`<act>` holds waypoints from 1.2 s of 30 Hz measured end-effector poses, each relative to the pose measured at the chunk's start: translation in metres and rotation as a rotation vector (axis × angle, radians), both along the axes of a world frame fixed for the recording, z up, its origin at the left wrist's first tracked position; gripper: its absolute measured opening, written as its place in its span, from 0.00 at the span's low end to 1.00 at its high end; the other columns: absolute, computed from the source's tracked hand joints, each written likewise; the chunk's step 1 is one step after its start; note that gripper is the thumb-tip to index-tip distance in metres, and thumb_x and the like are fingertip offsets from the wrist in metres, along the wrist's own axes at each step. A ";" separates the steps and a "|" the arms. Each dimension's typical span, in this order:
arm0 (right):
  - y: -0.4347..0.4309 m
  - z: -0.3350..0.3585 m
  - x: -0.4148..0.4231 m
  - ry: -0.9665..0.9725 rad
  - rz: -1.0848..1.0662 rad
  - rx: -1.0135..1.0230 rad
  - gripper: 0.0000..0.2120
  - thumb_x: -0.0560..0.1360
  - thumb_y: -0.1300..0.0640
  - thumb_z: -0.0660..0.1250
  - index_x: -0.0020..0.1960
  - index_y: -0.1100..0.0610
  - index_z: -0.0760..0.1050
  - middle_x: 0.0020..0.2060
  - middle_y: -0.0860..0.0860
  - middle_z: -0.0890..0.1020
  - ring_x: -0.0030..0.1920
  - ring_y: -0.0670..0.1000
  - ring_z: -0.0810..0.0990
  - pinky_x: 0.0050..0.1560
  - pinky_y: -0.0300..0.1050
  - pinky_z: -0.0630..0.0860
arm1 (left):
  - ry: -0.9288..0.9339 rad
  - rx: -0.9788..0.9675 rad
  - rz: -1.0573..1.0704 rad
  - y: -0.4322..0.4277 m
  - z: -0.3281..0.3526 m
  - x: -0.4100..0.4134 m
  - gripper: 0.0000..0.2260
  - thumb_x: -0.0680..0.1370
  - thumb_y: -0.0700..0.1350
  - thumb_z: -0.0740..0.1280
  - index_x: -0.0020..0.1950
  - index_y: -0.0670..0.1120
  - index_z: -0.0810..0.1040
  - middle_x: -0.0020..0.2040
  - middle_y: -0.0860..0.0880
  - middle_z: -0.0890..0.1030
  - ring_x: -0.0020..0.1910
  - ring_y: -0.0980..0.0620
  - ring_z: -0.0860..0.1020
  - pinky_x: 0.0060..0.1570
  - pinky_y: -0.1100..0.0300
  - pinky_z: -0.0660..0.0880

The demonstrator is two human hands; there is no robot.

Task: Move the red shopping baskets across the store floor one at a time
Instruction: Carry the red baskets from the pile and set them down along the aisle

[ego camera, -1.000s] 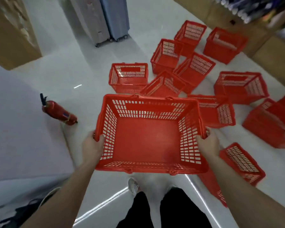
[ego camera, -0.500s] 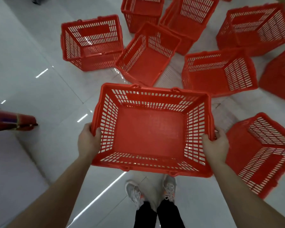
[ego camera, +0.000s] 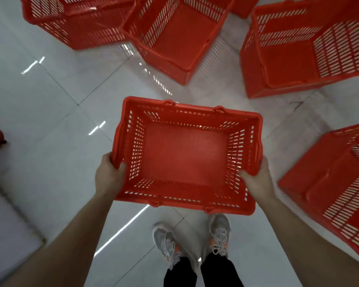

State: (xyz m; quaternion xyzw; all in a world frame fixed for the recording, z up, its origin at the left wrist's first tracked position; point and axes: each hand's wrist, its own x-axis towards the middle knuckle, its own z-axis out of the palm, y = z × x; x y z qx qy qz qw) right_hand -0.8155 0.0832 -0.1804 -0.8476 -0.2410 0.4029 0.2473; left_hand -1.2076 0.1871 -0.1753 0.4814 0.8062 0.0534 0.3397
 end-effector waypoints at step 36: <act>-0.323 0.232 0.329 -0.203 -0.530 -0.433 0.39 0.73 0.46 0.72 0.77 0.59 0.62 0.72 0.61 0.68 0.70 0.64 0.67 0.66 0.60 0.69 | -0.030 -0.080 -1.193 -0.114 0.213 0.518 0.36 0.75 0.60 0.68 0.78 0.46 0.62 0.76 0.46 0.66 0.74 0.46 0.65 0.71 0.50 0.63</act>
